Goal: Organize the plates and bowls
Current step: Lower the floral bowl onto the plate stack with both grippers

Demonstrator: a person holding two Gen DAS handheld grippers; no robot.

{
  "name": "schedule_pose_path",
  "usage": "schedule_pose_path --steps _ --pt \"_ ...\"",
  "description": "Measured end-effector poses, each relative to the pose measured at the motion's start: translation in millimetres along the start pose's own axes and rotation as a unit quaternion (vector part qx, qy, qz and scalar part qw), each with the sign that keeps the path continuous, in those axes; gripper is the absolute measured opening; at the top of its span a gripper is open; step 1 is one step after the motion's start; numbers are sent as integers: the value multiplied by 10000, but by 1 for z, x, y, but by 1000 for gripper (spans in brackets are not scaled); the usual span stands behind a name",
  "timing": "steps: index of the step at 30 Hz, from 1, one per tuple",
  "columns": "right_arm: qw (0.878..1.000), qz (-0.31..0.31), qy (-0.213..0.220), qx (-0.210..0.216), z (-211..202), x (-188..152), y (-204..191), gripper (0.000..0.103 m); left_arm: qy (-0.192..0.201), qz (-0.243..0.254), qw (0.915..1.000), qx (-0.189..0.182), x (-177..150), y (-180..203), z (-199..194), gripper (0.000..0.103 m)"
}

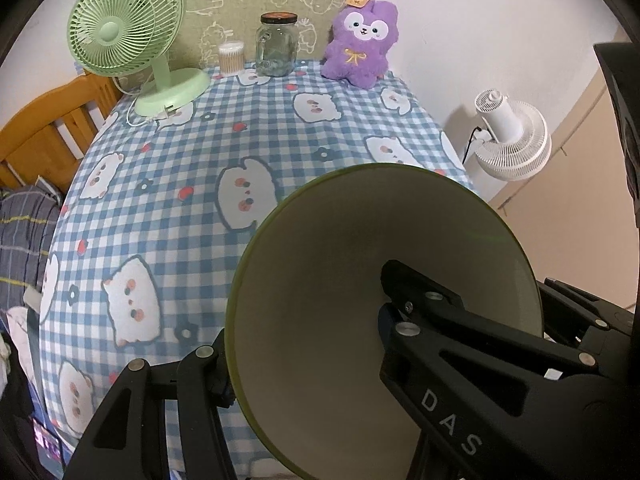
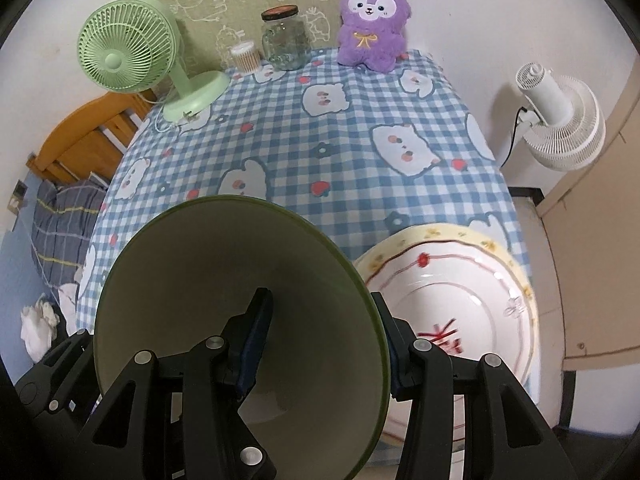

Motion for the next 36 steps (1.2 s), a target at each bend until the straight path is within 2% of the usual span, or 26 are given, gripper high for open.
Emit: schedule_pose_path --steps 20,36 --pt "9993 -337 -111 91 -3 5 89 51 33 -416 9990 126 7 91 17 58" --pt "9976 -439 -522 122 32 -2 122 51 -316 -659 9972 159 -1 119 55 58"
Point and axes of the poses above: each gripper's, at about its wrist camera, not at the fingertips, and z roughly the way its jaws point, y to its right, x to its top, the point moved 1 cm from there along z, roughly the way its jaws point, and after that the axes turned 2 degrees about -y, right-handed, at the moved point
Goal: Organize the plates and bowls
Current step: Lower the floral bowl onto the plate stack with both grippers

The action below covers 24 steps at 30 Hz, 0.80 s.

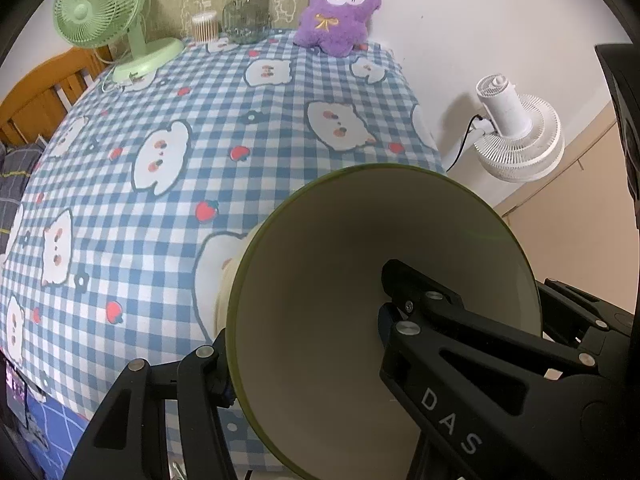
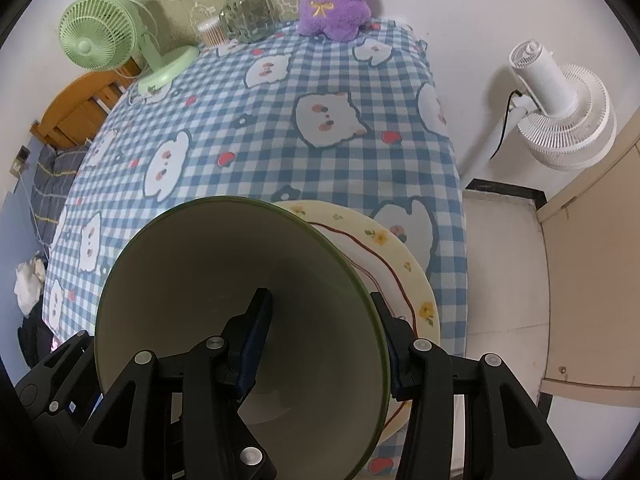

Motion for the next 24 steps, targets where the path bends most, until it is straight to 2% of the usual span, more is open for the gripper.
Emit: schedule_pose_path --steps 24 --pt "9999 -140 51 51 8 4 2 53 -6 -51 10000 44 3 0 11 60"
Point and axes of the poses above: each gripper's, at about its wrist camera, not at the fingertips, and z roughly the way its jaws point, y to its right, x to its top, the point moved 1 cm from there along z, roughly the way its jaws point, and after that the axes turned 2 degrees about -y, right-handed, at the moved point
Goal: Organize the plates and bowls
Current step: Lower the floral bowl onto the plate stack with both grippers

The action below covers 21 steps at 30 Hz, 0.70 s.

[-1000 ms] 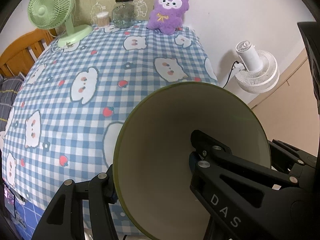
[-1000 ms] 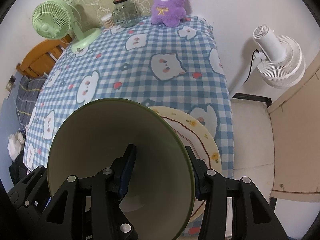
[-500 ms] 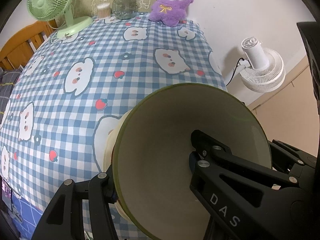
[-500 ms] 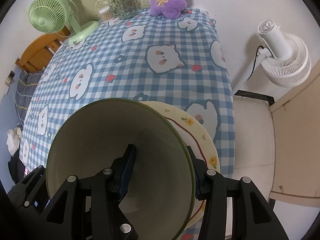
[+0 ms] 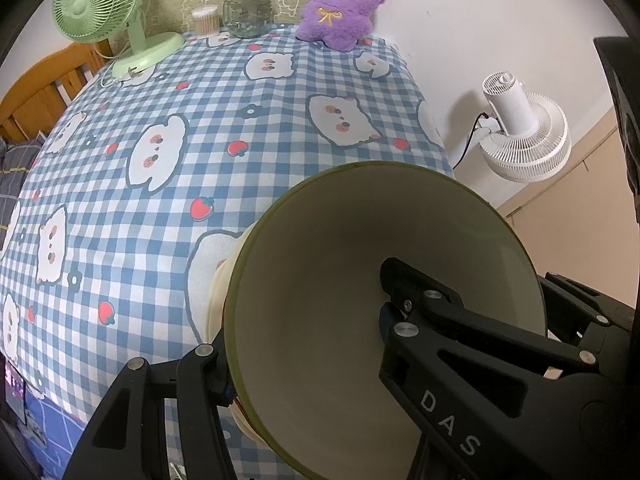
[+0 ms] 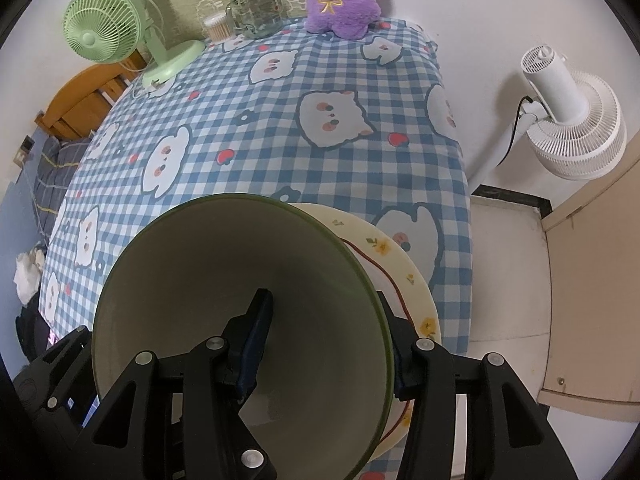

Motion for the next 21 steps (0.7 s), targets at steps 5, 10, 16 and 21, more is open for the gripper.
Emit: schedule_pose_path --steps 5,10,16,21 --pt "10000 -15 32 8 -1 -1 1 54 10 -4 10000 28 -3 1 -2 62" --pt "9999 -24 132 -17 -9 -4 3 62 66 11 9999 158 -4 4 -6 63" --pt "9997 -8 247 28 -20 -7 4 66 166 63 9994 299 -6 5 -16 64" --pt "9991 -68 420 -5 -30 -5 2 74 286 94 9985 459 -5 4 -27 70"
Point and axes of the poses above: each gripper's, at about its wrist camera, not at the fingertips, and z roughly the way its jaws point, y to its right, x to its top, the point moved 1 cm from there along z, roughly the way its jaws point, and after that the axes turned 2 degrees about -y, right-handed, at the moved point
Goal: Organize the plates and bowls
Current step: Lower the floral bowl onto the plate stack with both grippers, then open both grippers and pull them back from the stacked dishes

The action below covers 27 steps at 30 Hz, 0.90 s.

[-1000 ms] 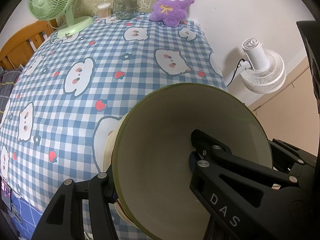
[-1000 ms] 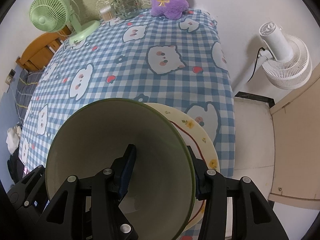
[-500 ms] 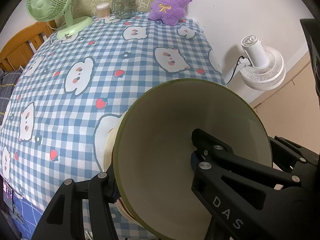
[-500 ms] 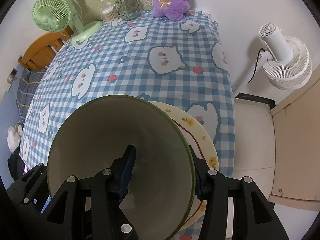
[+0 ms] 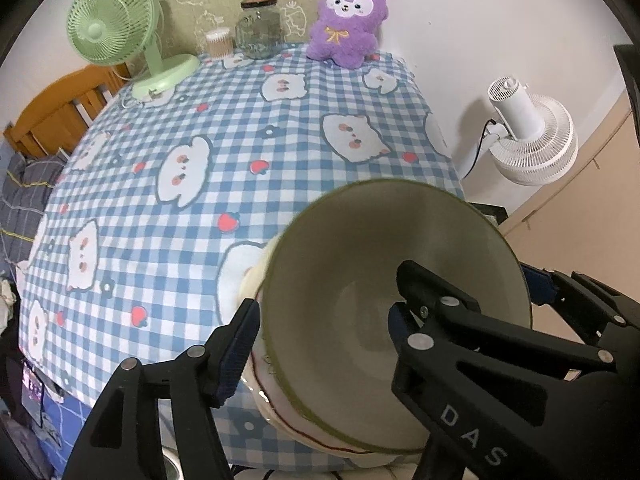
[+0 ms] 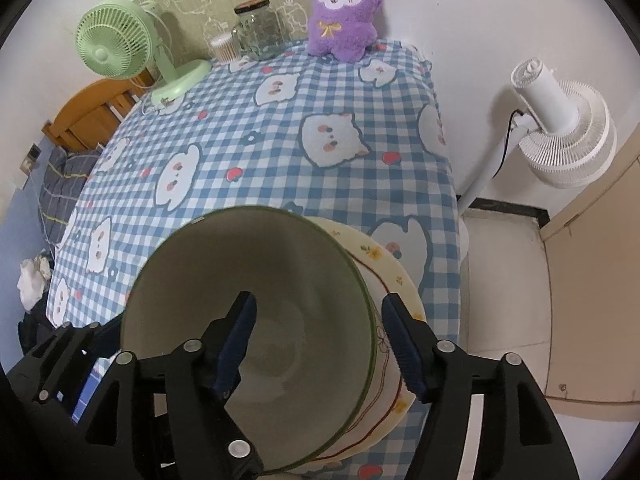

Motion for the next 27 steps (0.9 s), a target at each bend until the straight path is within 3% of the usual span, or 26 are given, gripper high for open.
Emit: schedule_pose_path --steps 3,13,27 --pt "9998 55 131 -111 -7 2 1 81 103 43 9999 65 2 -1 -6 73" --pt "9961 210 776 -355 -49 8 -19 82 606 330 9976 -93 12 -13 -38 77" --pt "9841 866 1372 -726 -90 -8 -100 82 1267 808 9886 -54 9 -92 -89 78"
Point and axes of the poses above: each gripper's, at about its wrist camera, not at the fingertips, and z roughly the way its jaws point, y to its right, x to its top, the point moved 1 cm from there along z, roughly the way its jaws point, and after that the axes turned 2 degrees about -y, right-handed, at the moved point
